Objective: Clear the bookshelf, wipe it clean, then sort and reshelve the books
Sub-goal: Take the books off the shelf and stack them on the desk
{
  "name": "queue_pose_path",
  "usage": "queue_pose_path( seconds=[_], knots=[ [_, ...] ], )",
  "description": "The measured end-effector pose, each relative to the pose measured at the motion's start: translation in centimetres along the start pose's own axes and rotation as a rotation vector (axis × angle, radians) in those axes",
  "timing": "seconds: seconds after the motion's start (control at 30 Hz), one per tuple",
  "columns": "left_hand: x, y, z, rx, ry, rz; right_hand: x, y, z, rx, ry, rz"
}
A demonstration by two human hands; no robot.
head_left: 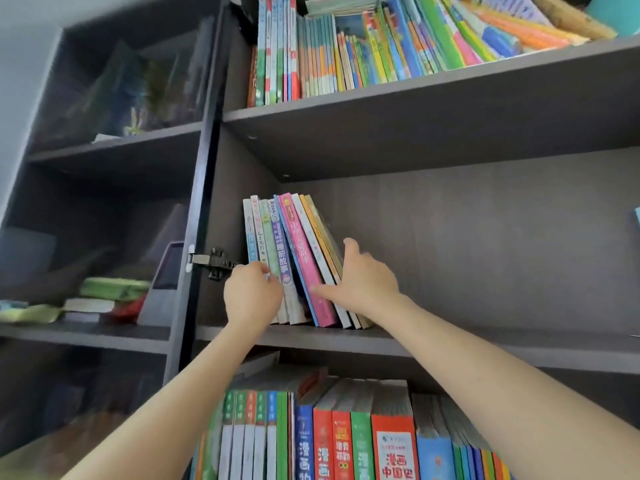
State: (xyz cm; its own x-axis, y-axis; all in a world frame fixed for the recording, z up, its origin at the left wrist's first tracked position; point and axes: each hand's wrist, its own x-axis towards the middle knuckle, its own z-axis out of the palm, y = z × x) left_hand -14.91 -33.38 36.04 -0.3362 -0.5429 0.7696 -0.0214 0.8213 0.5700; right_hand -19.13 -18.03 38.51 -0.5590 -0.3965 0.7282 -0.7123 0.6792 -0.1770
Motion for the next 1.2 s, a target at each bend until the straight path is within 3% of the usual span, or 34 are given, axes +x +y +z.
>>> queue_pose_path(
  seconds=[0.23,0.57,0.97,1.2],
  knots=[
    [2.9,-0.3,3.1,0.1,0.004,-0.098,6.2,-1.7,5.4,-0.01,0.152,0.033],
    [6.3,0.2,5.0,-0.138,0.002,-0.251,6.5,2.9,2.3,0.115,0.185,0.047],
    [3.9,2.5,4.2,-0.134,0.294,-0.088,6.9,3.6,3.2,0.105,0.32,0.027],
    [4.8,3.7,3.6,-0.126,0.22,-0.212,6.8,2.8,3.0,0.09,0.327,0.026]
  ],
)
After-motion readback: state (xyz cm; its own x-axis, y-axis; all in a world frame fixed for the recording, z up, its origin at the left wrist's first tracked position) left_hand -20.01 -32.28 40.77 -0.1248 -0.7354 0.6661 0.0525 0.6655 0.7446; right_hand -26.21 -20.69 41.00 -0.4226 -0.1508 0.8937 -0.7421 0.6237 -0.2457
